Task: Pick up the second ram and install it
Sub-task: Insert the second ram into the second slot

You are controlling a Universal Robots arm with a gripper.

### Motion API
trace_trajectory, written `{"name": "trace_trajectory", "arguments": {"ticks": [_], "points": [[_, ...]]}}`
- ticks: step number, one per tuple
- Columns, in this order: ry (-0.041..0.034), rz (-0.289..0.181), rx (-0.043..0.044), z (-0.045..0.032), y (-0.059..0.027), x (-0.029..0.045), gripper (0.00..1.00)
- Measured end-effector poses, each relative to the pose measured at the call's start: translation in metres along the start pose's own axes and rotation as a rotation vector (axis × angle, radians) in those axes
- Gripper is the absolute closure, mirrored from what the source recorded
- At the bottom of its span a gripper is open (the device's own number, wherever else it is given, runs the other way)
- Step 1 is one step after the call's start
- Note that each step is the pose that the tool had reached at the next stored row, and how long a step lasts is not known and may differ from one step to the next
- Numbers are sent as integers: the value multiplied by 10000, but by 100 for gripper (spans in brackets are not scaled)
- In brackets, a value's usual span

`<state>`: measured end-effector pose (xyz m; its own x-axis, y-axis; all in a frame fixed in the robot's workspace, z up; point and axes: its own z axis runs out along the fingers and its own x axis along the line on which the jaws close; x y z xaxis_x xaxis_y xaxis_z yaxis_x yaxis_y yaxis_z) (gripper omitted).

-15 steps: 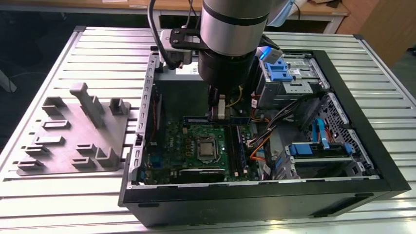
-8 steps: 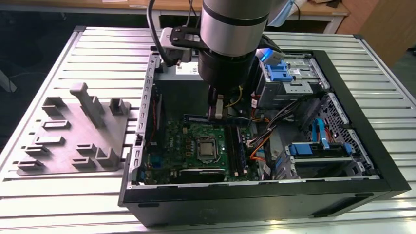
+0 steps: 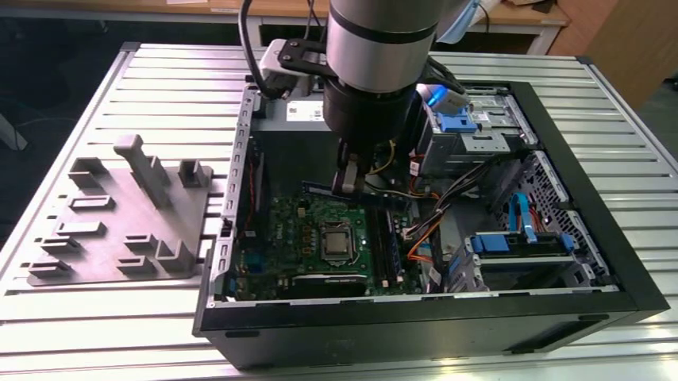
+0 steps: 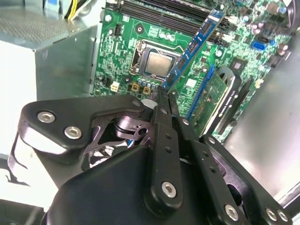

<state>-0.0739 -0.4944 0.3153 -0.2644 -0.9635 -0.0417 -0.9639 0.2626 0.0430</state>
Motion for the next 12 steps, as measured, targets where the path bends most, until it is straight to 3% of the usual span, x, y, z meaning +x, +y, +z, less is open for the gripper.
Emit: {"name": "trace_trajectory", "arguments": {"ticks": [12], "points": [[-92, 2143, 90, 16, -1, 1, 88]]}}
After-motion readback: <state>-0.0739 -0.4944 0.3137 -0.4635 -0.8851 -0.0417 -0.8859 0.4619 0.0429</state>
